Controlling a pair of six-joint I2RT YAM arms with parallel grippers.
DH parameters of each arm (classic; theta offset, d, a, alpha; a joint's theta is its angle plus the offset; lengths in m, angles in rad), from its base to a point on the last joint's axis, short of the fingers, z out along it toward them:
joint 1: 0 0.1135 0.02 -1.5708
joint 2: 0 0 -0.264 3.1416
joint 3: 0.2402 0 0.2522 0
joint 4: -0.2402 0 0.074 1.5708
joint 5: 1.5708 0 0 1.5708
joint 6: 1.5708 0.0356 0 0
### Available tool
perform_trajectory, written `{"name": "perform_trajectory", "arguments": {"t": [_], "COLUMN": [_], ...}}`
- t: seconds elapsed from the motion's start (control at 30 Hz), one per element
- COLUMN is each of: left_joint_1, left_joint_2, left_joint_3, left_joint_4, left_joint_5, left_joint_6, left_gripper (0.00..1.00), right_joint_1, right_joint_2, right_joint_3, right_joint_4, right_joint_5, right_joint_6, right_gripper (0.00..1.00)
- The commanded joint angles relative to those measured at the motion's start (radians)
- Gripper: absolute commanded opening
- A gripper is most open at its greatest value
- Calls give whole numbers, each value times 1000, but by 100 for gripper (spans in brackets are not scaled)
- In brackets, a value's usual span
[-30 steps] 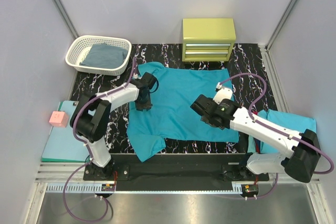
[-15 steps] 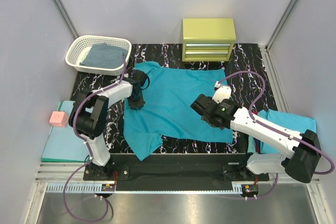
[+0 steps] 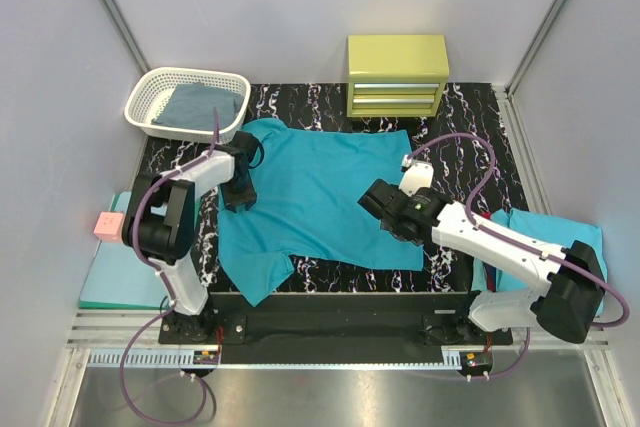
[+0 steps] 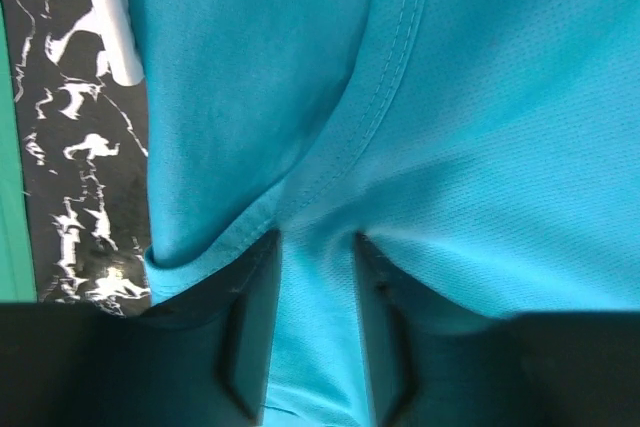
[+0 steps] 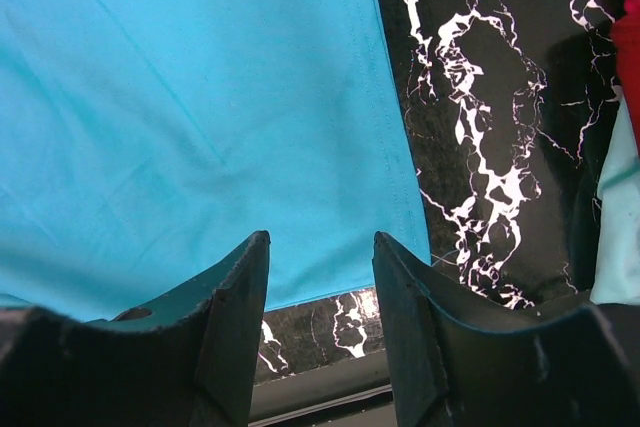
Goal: Fold and stack the t-shirts
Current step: Flatten the tshirt out
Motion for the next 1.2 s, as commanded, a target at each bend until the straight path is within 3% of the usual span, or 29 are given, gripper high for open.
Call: {"name": "perform_trajectory", "arguments": {"t": [0.0,0.1,0.17,0.2,0.23,0.37,0.47,0.5,0.73,1.17], "left_joint_1": [-15,-79,-115,-159,-185,-313,-419,-429,-477,-566], "left_joint_2": [-113,-285,-367,-441,-477,-621,-720,-727,-784,-660], "left_joint_3": [19,9,-2,-22,-34,-146,-312,-330,-389,-401], "left_joint_4": [-14,-8,-12,-19,-28,-65,-74,-75,-115,-135], "left_joint_5": [-21,11,53,82,84,78,42,41,-8,-15], "left_joint_6": [25,22,4,-8,-24,-140,-223,-232,-265,-317], "left_gripper": [56,72,76,78,80,80,79,79,78,70], "right_joint_1": [8,6,-44,-82,-197,-412,-488,-492,-495,-514], "right_joint_2": [-6,-15,0,12,31,198,452,550,813,979], "right_joint_3": [18,12,15,24,32,101,347,400,716,850], "right_joint_4": [34,92,175,196,219,376,392,382,327,244], "right_joint_5": [24,35,7,-49,-92,-272,-336,-350,-406,-349], "right_joint_6": [-34,-96,-190,-215,-235,-332,-376,-380,-452,-487], "right_gripper": [55,57,62,65,70,76,76,76,76,75]}}
